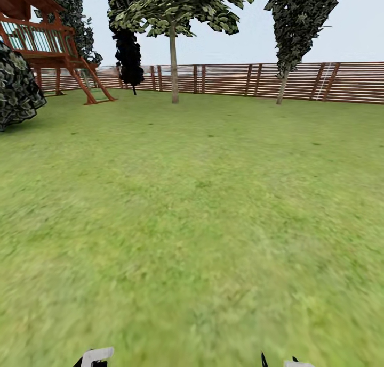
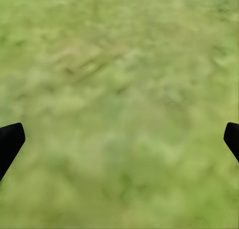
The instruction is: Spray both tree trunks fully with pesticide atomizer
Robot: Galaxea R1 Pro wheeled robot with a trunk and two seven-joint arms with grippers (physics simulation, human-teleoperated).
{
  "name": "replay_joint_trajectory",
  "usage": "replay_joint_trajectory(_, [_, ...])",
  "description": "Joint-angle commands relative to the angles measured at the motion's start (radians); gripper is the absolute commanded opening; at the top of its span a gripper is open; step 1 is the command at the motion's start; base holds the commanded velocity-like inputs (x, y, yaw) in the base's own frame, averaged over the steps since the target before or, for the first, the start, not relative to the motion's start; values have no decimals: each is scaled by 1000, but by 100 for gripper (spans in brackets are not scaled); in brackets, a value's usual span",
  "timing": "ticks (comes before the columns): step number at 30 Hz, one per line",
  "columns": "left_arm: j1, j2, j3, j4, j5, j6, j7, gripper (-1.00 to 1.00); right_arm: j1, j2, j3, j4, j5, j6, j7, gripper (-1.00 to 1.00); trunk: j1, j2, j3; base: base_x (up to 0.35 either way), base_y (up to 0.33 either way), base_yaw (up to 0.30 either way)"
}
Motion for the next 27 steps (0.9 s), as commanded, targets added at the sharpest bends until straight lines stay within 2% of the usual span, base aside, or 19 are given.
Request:
replay_joint_trajectory(1, [0,0,0,0,0,0,0,-100,0,0,0,0,0,0,0,100,0,0,0,338,0,0])
replay_joint_trajectory(14, [0,-5,0,3,0,1,-1,-100,0,0,0,0,-1,0,0,100,0,0,0,338,0,0])
replay_joint_trajectory(17, [0,-7,0,4,0,2,-1,-100,0,15,-5,-4,-6,-2,-3,100,0,0,0,338,0,0])
replay_joint_trajectory(27, [0,-8,0,12,0,2,-2,-100,0,13,1,-5,-1,-4,2,100,0,0,-1,338,0,27])
